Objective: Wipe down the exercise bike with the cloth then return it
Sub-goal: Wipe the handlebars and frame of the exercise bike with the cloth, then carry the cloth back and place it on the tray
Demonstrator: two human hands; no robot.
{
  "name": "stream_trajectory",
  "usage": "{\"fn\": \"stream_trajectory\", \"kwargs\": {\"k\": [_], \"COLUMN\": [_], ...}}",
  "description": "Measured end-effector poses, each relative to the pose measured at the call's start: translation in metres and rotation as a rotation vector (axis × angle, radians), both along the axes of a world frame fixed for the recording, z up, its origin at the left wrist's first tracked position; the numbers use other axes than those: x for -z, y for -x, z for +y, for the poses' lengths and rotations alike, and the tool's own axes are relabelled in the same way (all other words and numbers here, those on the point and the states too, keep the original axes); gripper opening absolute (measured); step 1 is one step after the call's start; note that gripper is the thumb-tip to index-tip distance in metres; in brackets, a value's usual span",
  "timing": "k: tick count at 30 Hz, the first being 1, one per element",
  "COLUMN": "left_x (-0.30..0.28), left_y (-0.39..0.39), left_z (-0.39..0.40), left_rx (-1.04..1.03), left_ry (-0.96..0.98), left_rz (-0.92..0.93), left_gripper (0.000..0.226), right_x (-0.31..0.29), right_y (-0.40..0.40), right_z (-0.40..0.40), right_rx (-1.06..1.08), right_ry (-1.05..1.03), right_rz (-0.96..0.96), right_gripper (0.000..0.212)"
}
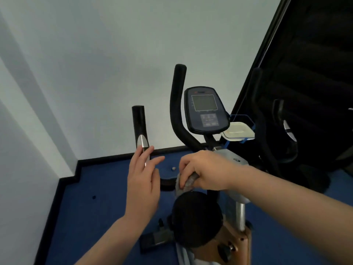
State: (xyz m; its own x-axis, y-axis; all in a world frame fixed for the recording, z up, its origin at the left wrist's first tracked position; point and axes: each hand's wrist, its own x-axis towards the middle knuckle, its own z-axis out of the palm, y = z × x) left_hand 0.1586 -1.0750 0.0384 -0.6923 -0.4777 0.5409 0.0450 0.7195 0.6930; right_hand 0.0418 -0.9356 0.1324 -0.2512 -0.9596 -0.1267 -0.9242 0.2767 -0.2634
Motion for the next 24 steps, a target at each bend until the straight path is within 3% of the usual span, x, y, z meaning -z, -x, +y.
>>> {"fn": "stream_trajectory", "kwargs": {"k": [5,8,12,19,24], "left_x": [0.000,0.000,0.002,0.013,0.026], "left_y": [0.000,-0.005,-0.016,-0.059,-0.096], "left_z": [-0.001,-0.005,-0.014,-0.028,-0.037], "left_rx": [0.007,0.041,0.125,0.398,0.548], "left_ry": [0.034,0.057,0.086,0.059,-0.088], "left_rz": [-0.042,-0.079,-0.102,-0.252,-0.319], "left_gripper": [0.035,0.031,0.029,0.059,0.060], "right_x": [0.004,0.017,0.012,-0.003,0.019], "right_y": [0.005,-0.001,-0.019,-0.104,-0.186], "right_z": [0.006,0.012,0.008,-0.012,-0.023], "right_rx": [0.078,0.297,0.610,0.868,0.936], "right_ry": [0.055,0.282,0.531,0.721,0.743], "right_rz": [-0.029,-0.085,-0.307,-0.192,-0.128], "right_gripper": [0.024,0.023,0.021,0.020,0.021]}}
